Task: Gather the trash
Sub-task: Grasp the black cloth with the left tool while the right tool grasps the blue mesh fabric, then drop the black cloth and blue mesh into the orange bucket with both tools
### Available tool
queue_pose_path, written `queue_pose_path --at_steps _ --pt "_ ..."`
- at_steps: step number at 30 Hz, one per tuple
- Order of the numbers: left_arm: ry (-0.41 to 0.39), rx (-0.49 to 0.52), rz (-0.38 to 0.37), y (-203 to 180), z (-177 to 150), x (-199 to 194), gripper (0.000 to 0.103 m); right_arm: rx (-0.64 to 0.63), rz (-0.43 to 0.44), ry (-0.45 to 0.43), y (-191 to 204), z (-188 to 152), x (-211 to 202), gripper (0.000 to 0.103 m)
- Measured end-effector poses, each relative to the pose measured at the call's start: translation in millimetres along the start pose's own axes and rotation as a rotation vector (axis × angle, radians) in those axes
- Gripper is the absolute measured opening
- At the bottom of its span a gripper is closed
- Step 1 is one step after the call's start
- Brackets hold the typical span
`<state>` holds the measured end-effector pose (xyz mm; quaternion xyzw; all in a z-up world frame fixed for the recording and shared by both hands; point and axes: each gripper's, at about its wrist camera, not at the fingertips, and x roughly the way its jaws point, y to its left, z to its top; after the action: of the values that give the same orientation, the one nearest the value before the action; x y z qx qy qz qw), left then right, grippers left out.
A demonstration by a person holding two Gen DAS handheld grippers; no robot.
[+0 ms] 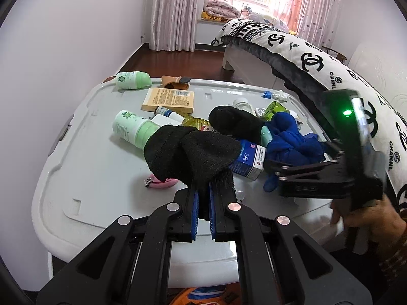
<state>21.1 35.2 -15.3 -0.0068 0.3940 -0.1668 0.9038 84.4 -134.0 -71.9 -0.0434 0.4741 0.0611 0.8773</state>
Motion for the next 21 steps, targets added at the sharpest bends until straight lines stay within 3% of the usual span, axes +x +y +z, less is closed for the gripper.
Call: queue_pose_path --at_steps 1,3,6,12,21 --pt "-0.001 0.005 -0.002 -1.0 -0.3 -0.9 0.006 0.000 -0.020 -0.006 -2.5 -0.1 2.6 0.090" --pt "-0.004 0.008 -0.006 -2.3 -1.0 -2.4 0.006 0.024 -0.032 0.004 -8.8 1.5 3.5 0.061" --pt "-0.002 0.010 -0.015 -4.0 -1.6 -1.9 0.006 0.138 0.055 -0.002 -30.4 4.4 -4.9 0.049" --pt "0.007 0.021 -0.024 -10.7 -4.2 -1.4 0.006 0.158 0.081 -0.037 -40.8 5.9 -22.0 0.043" --pt "0.022 0.097 -0.061 -29.1 -23.8 -35.6 0.006 0.106 0.175 -0.208 -23.8 2.1 -110.5 0.043"
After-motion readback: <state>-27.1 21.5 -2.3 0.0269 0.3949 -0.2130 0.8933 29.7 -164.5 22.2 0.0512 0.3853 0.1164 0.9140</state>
